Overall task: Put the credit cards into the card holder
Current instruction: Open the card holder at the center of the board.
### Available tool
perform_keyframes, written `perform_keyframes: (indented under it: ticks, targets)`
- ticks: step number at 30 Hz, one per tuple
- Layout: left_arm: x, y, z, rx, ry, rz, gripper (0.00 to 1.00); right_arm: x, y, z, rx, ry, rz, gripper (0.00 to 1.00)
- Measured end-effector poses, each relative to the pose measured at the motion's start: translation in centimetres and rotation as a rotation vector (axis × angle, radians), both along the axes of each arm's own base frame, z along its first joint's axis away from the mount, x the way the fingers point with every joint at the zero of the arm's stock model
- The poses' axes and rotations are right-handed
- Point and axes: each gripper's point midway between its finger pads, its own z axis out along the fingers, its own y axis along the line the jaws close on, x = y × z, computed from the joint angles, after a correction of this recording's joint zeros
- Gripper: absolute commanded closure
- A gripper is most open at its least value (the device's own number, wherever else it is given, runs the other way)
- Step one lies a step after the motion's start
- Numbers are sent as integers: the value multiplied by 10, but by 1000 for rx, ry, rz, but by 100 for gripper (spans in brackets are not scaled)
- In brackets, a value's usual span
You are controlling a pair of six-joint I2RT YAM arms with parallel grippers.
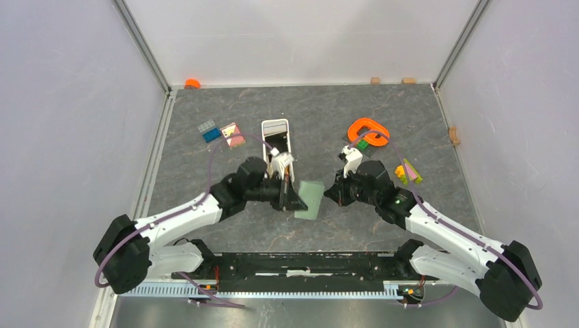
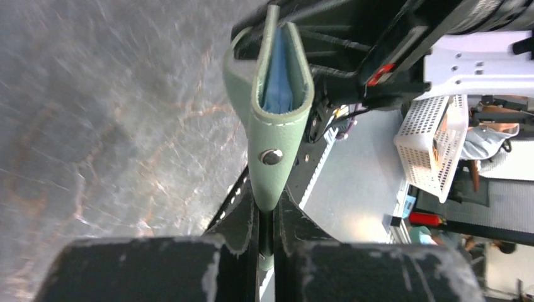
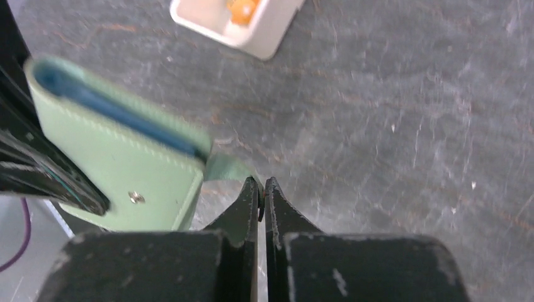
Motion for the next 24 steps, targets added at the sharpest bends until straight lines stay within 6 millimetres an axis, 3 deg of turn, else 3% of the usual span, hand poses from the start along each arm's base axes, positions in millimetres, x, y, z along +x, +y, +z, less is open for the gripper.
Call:
perform_keyframes:
  ticks: [4, 7, 10, 14, 18, 24]
  targets:
    - [-25, -9, -35, 12, 72, 41, 74, -15, -14, -17, -77, 50, 5, 100]
    - [-33, -11, -49, 24, 102, 86, 64, -23, -23, -28, -121, 74, 11, 100]
    - [-41, -4, -69, 59, 142, 122, 52, -29, -31, -41, -157, 93, 8, 100]
    - [-45, 9, -94, 119, 182, 167, 37, -48, -45, -72, -208, 168, 25, 100]
    - [-42, 14, -100, 147, 179, 195, 23, -63, -49, -84, -210, 208, 54, 100]
    - [-36, 24, -89, 153, 134, 249, 12, -69, -33, -68, -120, 189, 129, 100]
